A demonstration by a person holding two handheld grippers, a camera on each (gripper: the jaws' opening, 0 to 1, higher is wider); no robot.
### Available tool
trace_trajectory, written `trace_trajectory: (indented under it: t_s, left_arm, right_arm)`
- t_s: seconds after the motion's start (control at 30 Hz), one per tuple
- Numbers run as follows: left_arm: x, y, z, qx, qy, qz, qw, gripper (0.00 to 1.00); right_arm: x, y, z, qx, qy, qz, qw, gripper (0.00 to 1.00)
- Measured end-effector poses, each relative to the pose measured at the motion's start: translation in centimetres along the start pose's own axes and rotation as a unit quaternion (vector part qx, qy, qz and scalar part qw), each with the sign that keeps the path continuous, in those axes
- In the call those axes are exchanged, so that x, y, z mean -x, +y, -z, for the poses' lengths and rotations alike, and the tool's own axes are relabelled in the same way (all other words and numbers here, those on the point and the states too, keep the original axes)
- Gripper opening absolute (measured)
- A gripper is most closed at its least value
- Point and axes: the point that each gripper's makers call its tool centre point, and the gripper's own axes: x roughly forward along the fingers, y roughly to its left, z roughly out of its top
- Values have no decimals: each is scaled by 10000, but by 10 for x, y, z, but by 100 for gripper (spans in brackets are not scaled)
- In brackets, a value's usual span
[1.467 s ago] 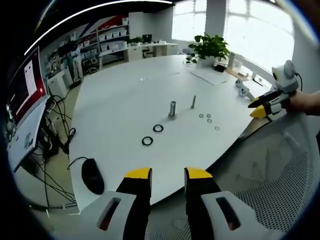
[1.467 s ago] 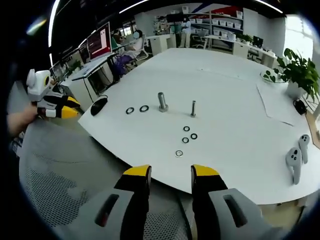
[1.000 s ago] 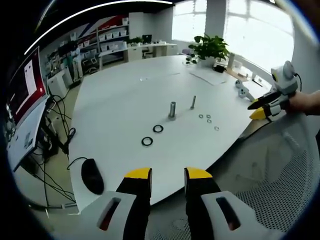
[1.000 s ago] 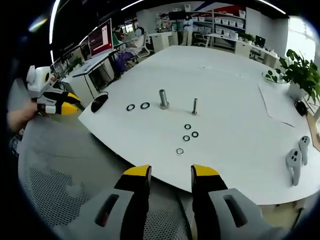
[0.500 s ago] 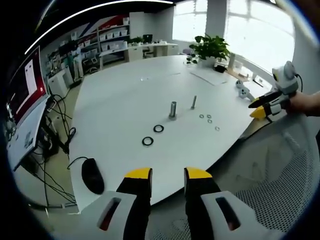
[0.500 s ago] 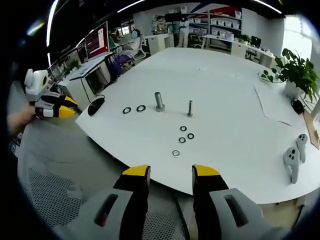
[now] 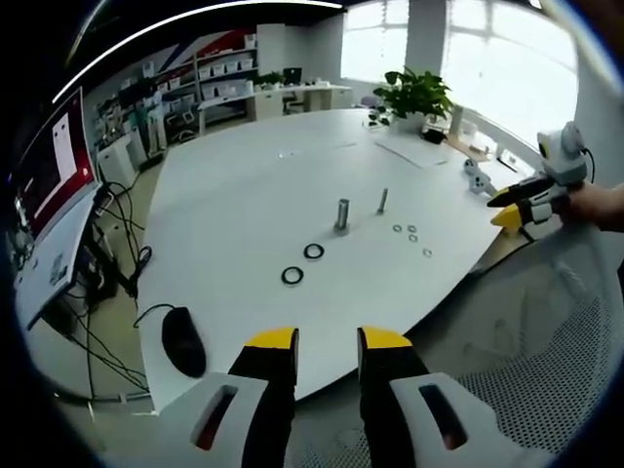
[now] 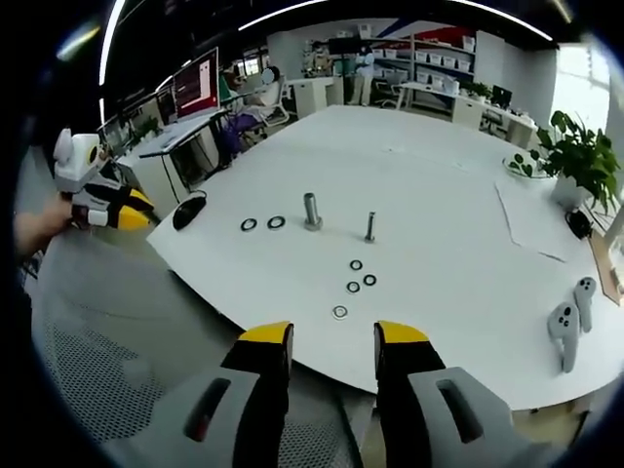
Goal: Place the washer onto the threaded stud by aligning its center hole with the stud, sliding it down to the base, and recovering from edge contact or off-axis alignment until the washer reaches the visible bottom stop.
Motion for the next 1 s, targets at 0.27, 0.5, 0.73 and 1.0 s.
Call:
trace_trajectory:
  t_s: [0.27,0.5,0.73,1.0]
  left_arm:
    - [0,2,1,20,-13,-56,10000,21]
    - [1,4,0,48,-42,-72,10000,21]
    - [2,8,0,77,-34,-165,9998,20]
    - [2,9,2,38,14,-219,9998,21]
  right_arm:
    - [0,3,-2,82,-50,-67,9999,36]
    - [0,4,-3,70,-62,-87,9999,36]
    - [2,4,-5,-87,-166,-112,9998,36]
    - [5,6,-12,-248,-378,-202,9988,37]
